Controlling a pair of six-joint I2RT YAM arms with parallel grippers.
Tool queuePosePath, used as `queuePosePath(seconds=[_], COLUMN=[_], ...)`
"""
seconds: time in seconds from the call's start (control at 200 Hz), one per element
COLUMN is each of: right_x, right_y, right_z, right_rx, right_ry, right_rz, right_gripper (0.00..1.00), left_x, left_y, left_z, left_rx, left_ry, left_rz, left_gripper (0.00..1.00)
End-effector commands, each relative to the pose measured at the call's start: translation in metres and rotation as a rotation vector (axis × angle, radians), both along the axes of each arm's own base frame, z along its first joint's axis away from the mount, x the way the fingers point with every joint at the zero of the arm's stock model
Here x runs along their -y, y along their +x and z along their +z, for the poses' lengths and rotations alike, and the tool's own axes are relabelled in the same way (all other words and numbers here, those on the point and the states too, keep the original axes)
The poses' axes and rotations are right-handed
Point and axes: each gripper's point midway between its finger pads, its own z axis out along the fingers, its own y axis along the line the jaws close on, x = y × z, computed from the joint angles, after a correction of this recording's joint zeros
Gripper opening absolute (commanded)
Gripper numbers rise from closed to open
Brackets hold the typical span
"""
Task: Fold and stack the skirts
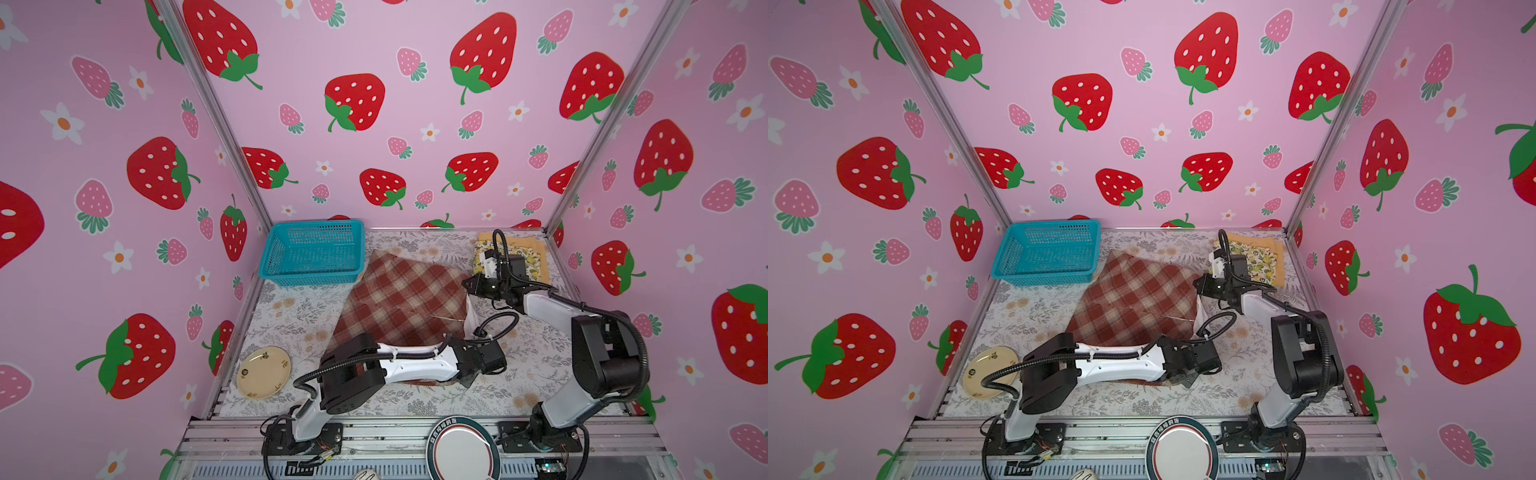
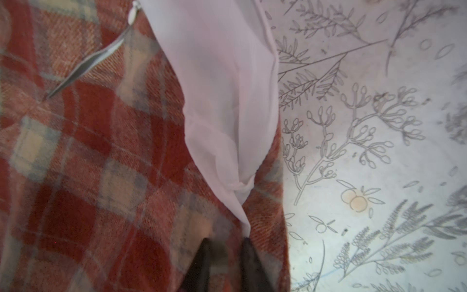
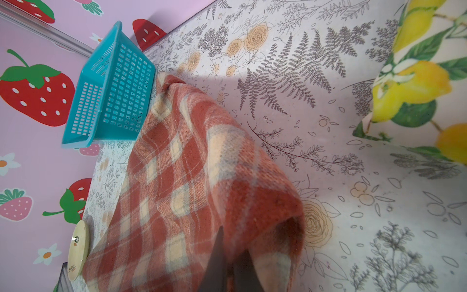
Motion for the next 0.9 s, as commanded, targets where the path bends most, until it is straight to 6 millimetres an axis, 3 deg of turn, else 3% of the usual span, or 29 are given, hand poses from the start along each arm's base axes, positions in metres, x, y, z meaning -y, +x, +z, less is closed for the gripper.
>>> queuePosePath(seconds=[0.0,0.04,0.13,0.375,0.61,0.896], right_x=[0.002,0.003,0.005,0.007,0.014,0.035], right_y=[0.013,0.014,0.017,0.024,0.029,0.040], right_z=[0.013,0.012,0.011,0.006,0.017,0.000], right_rx=[0.031,0.028,0.021,-0.011,0.015,-0.013], right_ry=[0.020,0.020,0.029,0.065,0.081,0.092], right_rz=[-0.008,-0.013,-0.020,-0.038,-0.069,-0.133], right_gripper=[0.00,0.00,0.00,0.00,0.00,0.00], left_x=[-0.007,-0.011,-0.021,-0.039,-0.060,-0.078], left_y=[0.004,0.005,0.008,0.010,0.012,0.001], left_z=[0.000,0.002,0.012,0.070,0.116,0.118], left_rx=[0.023,0.034,0.067,0.132,0.184,0.180], left_ry=[0.037,0.043,0.037,-0.090,-0.181,-0.222], left_rz=[0.032,0.044,0.071,0.128,0.195,0.254], left_gripper=[0.15,0.00,0.00,0.00,0.00,0.00])
